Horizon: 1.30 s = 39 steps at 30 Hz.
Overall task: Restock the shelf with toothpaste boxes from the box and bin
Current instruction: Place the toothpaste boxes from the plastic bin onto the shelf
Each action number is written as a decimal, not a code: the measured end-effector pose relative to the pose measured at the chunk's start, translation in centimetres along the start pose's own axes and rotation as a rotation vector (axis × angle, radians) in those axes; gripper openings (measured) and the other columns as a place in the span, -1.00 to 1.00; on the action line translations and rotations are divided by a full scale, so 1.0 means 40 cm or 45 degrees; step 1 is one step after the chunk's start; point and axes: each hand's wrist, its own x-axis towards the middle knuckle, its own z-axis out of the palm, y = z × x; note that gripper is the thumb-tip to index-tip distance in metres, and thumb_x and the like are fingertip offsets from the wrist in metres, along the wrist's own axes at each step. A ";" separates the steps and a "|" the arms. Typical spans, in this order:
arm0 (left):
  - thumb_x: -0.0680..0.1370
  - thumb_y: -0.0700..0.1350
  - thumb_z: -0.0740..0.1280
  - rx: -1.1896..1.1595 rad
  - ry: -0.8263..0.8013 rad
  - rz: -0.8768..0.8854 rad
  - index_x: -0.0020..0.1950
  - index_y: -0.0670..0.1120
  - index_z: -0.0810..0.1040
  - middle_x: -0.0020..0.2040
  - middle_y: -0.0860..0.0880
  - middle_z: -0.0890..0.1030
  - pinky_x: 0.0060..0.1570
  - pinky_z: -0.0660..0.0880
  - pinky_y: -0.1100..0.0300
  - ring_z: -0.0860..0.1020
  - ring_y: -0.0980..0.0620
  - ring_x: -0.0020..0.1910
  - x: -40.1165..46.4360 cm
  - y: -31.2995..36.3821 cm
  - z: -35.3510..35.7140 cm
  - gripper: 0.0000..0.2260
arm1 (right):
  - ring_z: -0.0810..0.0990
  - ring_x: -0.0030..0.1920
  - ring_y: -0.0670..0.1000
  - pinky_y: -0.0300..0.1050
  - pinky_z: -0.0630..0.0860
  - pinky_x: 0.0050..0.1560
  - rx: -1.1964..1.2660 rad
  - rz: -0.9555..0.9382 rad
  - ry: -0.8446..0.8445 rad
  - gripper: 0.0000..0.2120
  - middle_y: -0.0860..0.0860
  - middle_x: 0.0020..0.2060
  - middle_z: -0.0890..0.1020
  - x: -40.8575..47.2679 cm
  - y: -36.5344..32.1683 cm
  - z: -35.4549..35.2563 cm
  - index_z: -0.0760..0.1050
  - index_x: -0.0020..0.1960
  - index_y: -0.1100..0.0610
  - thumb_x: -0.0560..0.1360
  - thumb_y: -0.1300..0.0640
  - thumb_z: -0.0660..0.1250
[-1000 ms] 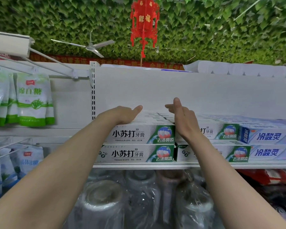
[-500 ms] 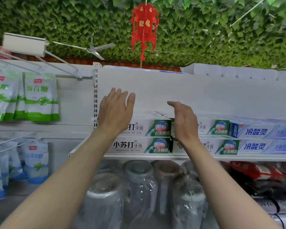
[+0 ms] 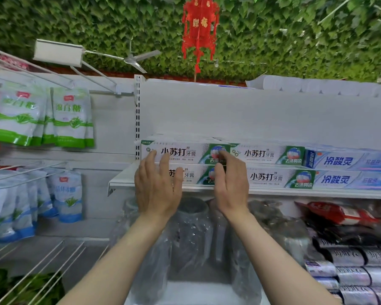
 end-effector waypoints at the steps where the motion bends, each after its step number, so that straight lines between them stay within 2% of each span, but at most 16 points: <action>1: 0.62 0.18 0.04 0.009 -0.024 -0.015 0.38 -0.13 0.49 0.40 -0.23 0.42 0.29 0.39 -0.18 0.39 -0.23 0.37 -0.004 -0.004 0.001 -0.47 | 0.39 0.18 -0.18 -0.31 0.30 0.19 -0.006 -0.007 -0.024 -0.58 -0.03 0.19 0.59 -0.007 0.001 0.003 0.49 0.33 0.12 0.60 -0.02 0.07; 5: 0.63 0.22 -0.03 0.059 -0.109 0.011 0.43 -0.14 0.43 0.48 -0.23 0.37 0.39 0.33 -0.16 0.35 -0.23 0.44 -0.019 -0.020 0.009 -0.41 | 0.43 0.29 -0.06 -0.08 0.37 0.32 -0.053 -0.005 -0.092 -0.56 -0.02 0.28 0.54 -0.024 -0.003 0.008 0.43 0.41 0.11 0.60 -0.01 0.09; 8: 0.62 0.25 -0.09 0.069 -0.162 0.011 0.51 -0.14 0.37 0.54 -0.22 0.29 0.47 0.23 -0.13 0.26 -0.21 0.51 -0.021 -0.024 0.010 -0.34 | 0.38 0.39 -0.04 -0.02 0.32 0.43 -0.098 0.026 -0.153 -0.51 -0.01 0.38 0.49 -0.027 -0.008 0.013 0.38 0.47 0.09 0.61 -0.05 0.06; 11: 0.60 0.29 -0.16 0.064 -0.212 0.015 0.57 -0.12 0.25 0.60 -0.19 0.17 0.53 0.12 -0.07 0.13 -0.17 0.57 -0.026 -0.026 0.011 -0.29 | 0.34 0.43 -0.02 -0.07 0.25 0.48 -0.128 0.053 -0.183 -0.49 -0.01 0.42 0.46 -0.026 -0.013 0.017 0.35 0.49 0.08 0.61 -0.07 0.06; 13: 0.58 0.31 -0.19 0.061 -0.238 0.013 0.60 -0.11 0.19 0.62 -0.17 0.10 0.55 0.06 -0.04 0.06 -0.15 0.60 -0.030 -0.027 0.010 -0.26 | 0.34 0.42 -0.01 -0.13 0.22 0.44 -0.132 0.074 -0.184 -0.49 0.00 0.41 0.46 -0.025 -0.017 0.020 0.36 0.49 0.08 0.60 -0.08 0.05; 17: 0.56 0.32 -0.21 -0.001 -0.290 -0.003 0.62 -0.11 0.14 0.64 -0.16 0.04 0.56 -0.01 -0.02 -0.01 -0.13 0.61 -0.032 -0.022 -0.005 -0.24 | 0.32 0.45 0.02 0.02 0.26 0.47 -0.130 0.103 -0.221 -0.44 0.00 0.44 0.43 -0.027 -0.025 0.019 0.33 0.50 0.08 0.58 -0.12 0.01; 23: 0.65 0.25 -0.04 -0.130 -0.396 -0.069 0.62 -0.08 0.14 0.65 -0.11 -0.02 0.56 -0.01 -0.02 -0.07 -0.08 0.62 -0.022 -0.010 -0.042 -0.37 | 0.32 0.46 0.00 -0.04 0.24 0.45 -0.093 0.181 -0.261 -0.47 -0.01 0.46 0.42 -0.032 -0.056 0.002 0.30 0.53 0.07 0.62 -0.10 0.07; 27: 0.65 0.25 0.06 -0.436 -0.383 -0.189 0.59 -0.04 0.23 0.63 -0.08 0.08 0.55 0.04 -0.02 0.02 -0.07 0.60 -0.010 0.005 -0.075 -0.41 | 0.38 0.34 -0.05 -0.11 0.30 0.34 0.103 0.366 -0.205 -0.57 -0.03 0.38 0.46 -0.027 -0.083 -0.016 0.38 0.46 0.01 0.64 -0.10 0.21; 29: 0.65 0.21 0.13 -0.645 -0.372 -0.264 0.54 -0.05 0.33 0.57 -0.08 0.21 0.52 0.11 0.00 0.15 -0.06 0.55 -0.009 0.015 -0.094 -0.46 | 0.43 0.29 -0.10 -0.11 0.33 0.34 0.290 0.538 -0.212 -0.49 -0.07 0.36 0.47 -0.030 -0.104 -0.026 0.40 0.45 -0.04 0.57 -0.23 0.26; 30: 0.65 0.19 0.16 -0.744 -0.393 -0.304 0.52 -0.05 0.36 0.53 -0.07 0.28 0.50 0.16 0.02 0.22 -0.05 0.51 -0.008 0.019 -0.102 -0.49 | 0.47 0.30 -0.08 -0.03 0.37 0.38 0.349 0.612 -0.203 -0.39 -0.08 0.36 0.48 -0.036 -0.113 -0.030 0.40 0.46 -0.07 0.50 -0.33 0.27; 33: 0.61 0.25 0.20 -1.047 -0.526 -0.457 0.42 -0.05 0.47 0.41 -0.05 0.43 0.44 0.28 -0.03 0.39 -0.03 0.39 -0.010 0.023 -0.117 -0.49 | 0.45 0.38 -0.01 0.13 0.36 0.45 0.366 0.744 -0.205 -0.18 -0.03 0.39 0.48 -0.068 -0.141 -0.047 0.35 0.50 -0.06 0.37 -0.46 0.25; 36: 0.46 0.37 0.20 -1.209 -0.664 -0.592 0.25 0.03 0.55 0.30 -0.02 0.52 0.37 0.38 -0.07 0.48 -0.03 0.27 -0.030 0.020 -0.137 -0.45 | 0.37 0.45 0.01 0.11 0.31 0.47 0.362 0.780 -0.189 -0.19 0.00 0.47 0.38 -0.105 -0.182 -0.085 0.31 0.53 -0.04 0.39 -0.42 0.24; 39: 0.34 0.47 0.20 -1.318 -0.844 -0.674 0.03 0.21 0.51 0.22 0.08 0.53 0.34 0.42 -0.10 0.50 -0.05 0.26 -0.075 0.019 -0.175 -0.54 | 0.38 0.43 0.02 0.09 0.32 0.46 0.332 0.854 -0.162 -0.18 0.01 0.48 0.36 -0.156 -0.215 -0.130 0.32 0.51 -0.04 0.38 -0.45 0.26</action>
